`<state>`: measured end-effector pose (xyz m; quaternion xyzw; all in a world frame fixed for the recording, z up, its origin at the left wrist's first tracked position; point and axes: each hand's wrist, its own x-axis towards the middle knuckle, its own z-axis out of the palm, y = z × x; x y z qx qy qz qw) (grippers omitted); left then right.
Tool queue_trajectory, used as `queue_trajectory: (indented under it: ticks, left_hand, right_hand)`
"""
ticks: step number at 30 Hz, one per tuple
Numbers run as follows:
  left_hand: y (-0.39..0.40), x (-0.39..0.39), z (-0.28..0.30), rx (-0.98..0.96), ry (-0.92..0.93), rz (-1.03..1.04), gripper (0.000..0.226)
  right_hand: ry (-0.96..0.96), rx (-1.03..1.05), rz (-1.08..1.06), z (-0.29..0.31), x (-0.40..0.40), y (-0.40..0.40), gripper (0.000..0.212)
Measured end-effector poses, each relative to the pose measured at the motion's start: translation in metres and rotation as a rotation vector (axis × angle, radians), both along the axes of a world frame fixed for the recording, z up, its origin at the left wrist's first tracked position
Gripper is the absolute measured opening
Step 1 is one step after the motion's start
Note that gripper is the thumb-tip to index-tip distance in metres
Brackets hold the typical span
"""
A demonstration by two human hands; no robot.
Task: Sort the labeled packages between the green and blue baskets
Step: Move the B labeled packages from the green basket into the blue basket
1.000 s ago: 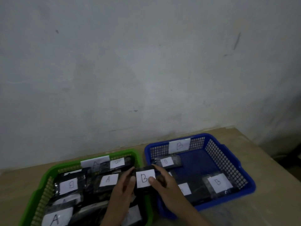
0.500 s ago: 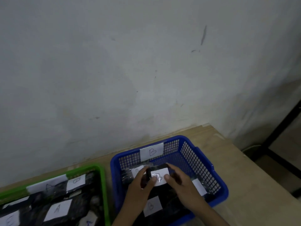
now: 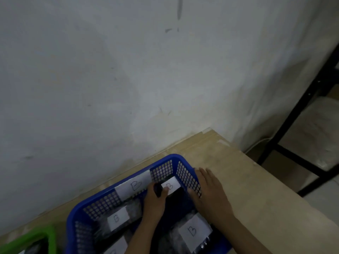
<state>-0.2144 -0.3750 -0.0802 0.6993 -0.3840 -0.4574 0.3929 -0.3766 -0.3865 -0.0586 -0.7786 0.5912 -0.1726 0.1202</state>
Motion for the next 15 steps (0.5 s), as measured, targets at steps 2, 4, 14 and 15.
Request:
queue_trajectory:
  ticks: [2, 4, 14, 15]
  left_hand:
    - [-0.012, -0.004, -0.006, -0.003, -0.014, 0.047, 0.043]
    - [-0.024, -0.009, -0.009, -0.038, -0.075, 0.057, 0.036]
    - [-0.028, -0.016, 0.001, -0.041, -0.371, 0.044, 0.026]
    - [-0.025, -0.014, 0.005, -0.042, -0.349, 0.041, 0.027]
  right_hand:
    - [-0.085, 0.046, 0.004, -0.006, -0.002, -0.001, 0.077]
    - [-0.154, 0.069, 0.0, -0.012, -0.005, -0.004, 0.067]
    - [-0.231, 0.111, 0.007, -0.01, -0.003, -0.004, 0.061]
    - [-0.217, 0.094, 0.014, -0.009, -0.003, -0.004, 0.061]
